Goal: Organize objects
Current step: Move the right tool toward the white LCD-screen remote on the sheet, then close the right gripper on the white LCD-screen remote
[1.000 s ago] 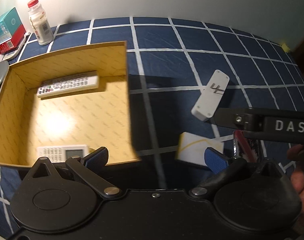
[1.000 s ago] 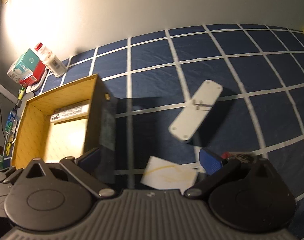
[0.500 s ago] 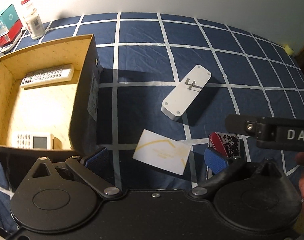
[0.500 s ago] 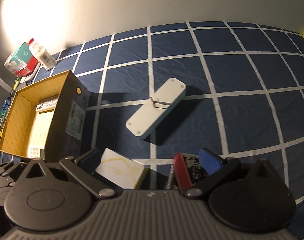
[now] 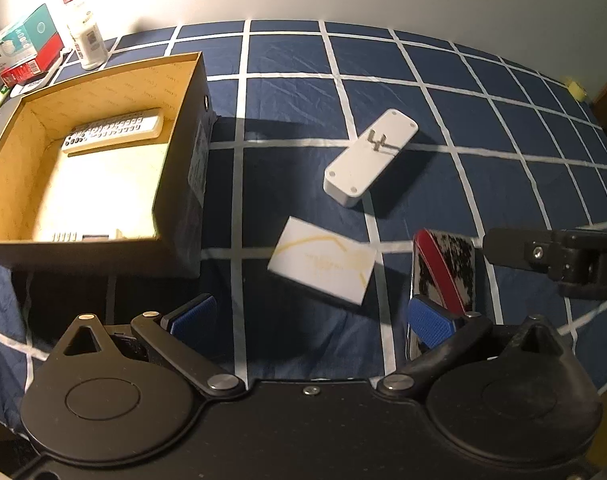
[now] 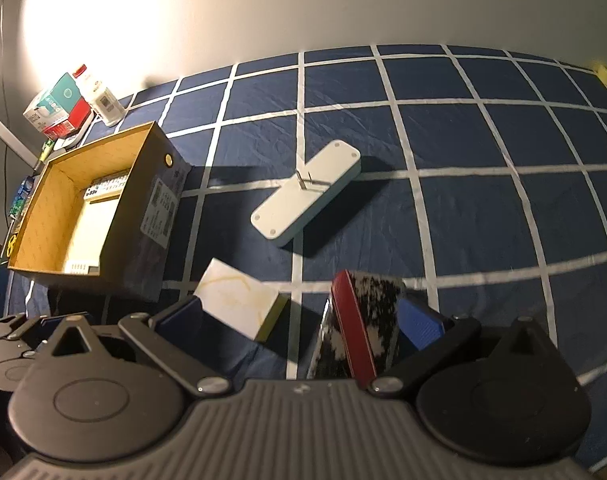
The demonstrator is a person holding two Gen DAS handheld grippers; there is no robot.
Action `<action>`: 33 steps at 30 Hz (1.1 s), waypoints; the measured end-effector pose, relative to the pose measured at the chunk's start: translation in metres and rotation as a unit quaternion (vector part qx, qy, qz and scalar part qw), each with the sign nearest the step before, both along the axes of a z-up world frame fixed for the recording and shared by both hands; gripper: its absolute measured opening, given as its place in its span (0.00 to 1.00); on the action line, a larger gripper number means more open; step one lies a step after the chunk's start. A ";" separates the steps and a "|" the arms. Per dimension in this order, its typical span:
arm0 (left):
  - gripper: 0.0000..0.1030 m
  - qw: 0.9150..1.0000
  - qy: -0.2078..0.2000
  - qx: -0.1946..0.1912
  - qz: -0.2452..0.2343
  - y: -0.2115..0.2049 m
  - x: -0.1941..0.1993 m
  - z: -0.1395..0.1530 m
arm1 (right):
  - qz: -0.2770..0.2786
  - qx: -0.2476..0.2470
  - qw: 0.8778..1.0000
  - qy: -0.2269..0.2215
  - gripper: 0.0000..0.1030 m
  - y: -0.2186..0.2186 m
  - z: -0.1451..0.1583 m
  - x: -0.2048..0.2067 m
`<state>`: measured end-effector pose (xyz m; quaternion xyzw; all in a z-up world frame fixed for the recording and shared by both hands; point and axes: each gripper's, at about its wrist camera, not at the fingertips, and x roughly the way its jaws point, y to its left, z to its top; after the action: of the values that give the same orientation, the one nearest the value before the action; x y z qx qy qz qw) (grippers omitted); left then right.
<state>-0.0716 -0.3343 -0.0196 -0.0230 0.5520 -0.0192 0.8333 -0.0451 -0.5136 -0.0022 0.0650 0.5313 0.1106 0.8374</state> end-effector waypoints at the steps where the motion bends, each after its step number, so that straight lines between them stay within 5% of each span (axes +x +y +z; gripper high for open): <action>1: 1.00 1.000 0.001 0.001 0.000 -0.001 -0.004 0.000 | -0.002 -0.004 1.000 0.002 1.00 -0.001 0.000 -0.005; 19: 1.00 1.000 0.010 -0.019 0.019 -0.030 -0.054 -0.013 | 0.020 -0.023 0.999 0.015 1.00 -0.033 -0.009 -0.050; 33: 1.00 0.990 0.048 -0.053 0.125 -0.108 -0.075 -0.059 | 0.111 -0.045 0.991 0.052 1.00 -0.102 -0.050 -0.030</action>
<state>-0.1470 -0.4422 -0.0783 -0.1366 0.5825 0.0576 0.7992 -0.0754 -0.6160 -0.0518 -0.0261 0.5829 0.1749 0.7931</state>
